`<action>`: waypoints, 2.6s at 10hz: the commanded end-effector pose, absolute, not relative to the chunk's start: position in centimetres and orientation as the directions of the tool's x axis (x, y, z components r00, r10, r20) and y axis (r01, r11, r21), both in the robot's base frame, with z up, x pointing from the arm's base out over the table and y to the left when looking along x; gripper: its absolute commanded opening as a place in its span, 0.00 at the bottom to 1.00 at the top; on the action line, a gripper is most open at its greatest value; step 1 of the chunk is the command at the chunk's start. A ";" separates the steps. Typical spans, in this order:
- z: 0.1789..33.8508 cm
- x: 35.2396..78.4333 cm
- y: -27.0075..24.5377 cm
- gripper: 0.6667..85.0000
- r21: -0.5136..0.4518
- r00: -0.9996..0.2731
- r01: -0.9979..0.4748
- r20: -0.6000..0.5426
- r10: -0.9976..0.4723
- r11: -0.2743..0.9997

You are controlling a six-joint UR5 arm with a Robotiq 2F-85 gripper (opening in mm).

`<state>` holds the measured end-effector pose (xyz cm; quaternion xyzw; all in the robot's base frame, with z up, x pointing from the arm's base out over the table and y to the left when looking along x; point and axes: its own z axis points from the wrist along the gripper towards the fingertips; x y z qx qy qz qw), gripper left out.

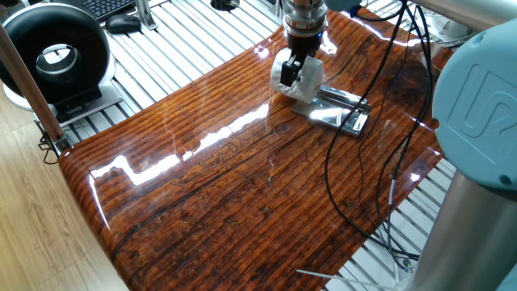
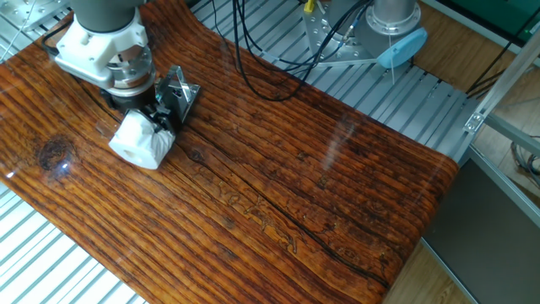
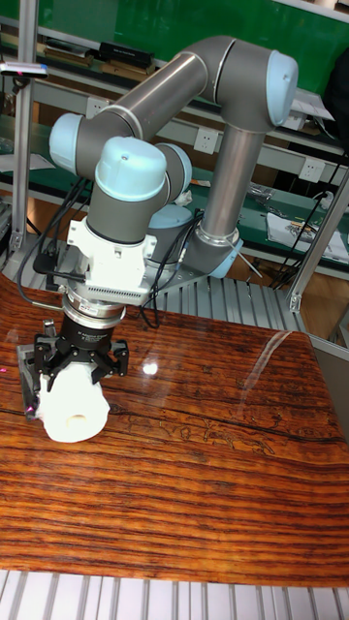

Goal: Put the toilet paper on its holder

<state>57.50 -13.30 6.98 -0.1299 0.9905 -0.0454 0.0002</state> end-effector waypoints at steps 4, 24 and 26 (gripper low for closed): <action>7.2 57.9 -14.1 0.00 -0.120 -0.950 -0.310 0.010 -0.311 0.943; 7.3 58.5 -14.7 0.00 -0.148 -0.924 -0.379 0.005 -0.382 0.913; 7.2 58.5 -14.6 0.00 -0.144 -0.920 -0.389 0.007 -0.392 0.910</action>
